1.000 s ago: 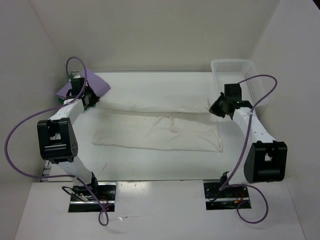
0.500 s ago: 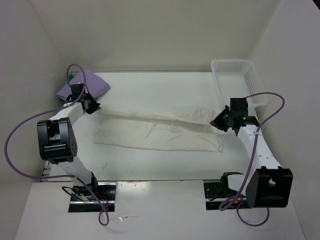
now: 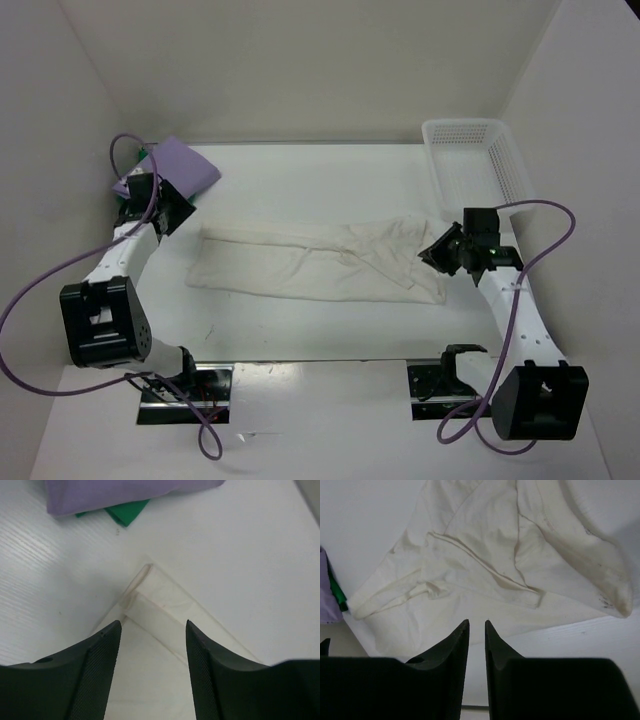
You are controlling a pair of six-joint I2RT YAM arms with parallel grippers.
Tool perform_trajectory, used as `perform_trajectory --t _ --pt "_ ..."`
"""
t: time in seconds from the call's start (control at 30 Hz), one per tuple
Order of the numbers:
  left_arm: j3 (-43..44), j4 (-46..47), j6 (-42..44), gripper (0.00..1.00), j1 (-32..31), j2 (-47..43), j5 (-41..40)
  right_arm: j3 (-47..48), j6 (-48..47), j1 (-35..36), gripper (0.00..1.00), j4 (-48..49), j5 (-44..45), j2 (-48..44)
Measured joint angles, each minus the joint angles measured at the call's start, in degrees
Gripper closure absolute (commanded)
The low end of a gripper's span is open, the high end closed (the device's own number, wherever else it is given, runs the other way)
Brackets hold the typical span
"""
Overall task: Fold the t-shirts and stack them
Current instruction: Fold the other side of the tshirt into a rectangle
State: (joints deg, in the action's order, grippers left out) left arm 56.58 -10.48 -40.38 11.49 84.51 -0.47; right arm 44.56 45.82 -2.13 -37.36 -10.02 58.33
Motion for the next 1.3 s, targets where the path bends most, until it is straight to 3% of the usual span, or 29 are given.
perform_trajectory --t 0.03,0.07,0.2,0.3,0.37,0.63,0.87,1.3 --pt "0.0 0.31 -0.33 0.39 0.0 -1.07 0.39 0.04 -0.33 0.0 0.94 0.24 -0.24 0.11" --pt "0.0 0.68 -0.57 0.4 0.0 -1.73 1.01 0.15 -0.94 0.24 0.99 0.48 -0.31 0.66" --pt "-0.02 2.78 -1.27 0.44 -1.57 -1.86 2.91 3.78 -1.38 6.14 0.99 2.6 2.12 10.25" --pt "0.02 4.0 0.02 0.44 -5.31 0.33 2.84 7.08 -1.42 12.22 0.84 7.52 3.65 19.65" --pt "0.33 4.04 0.98 0.41 -7.48 2.64 2.67 8.28 -1.97 14.56 0.79 10.25 4.17 24.24" --pt "6.14 3.02 3.37 0.44 -12.76 13.64 1.16 17.25 -3.78 15.5 0.67 14.8 6.34 38.18" --pt "5.99 2.91 4.55 0.5 -13.9 16.04 -0.35 21.05 -5.84 15.5 0.63 16.96 7.56 42.73" --pt "3.65 -1.29 5.95 0.5 -13.88 16.11 -1.62 21.53 -6.91 18.78 0.59 17.11 8.48 46.18"
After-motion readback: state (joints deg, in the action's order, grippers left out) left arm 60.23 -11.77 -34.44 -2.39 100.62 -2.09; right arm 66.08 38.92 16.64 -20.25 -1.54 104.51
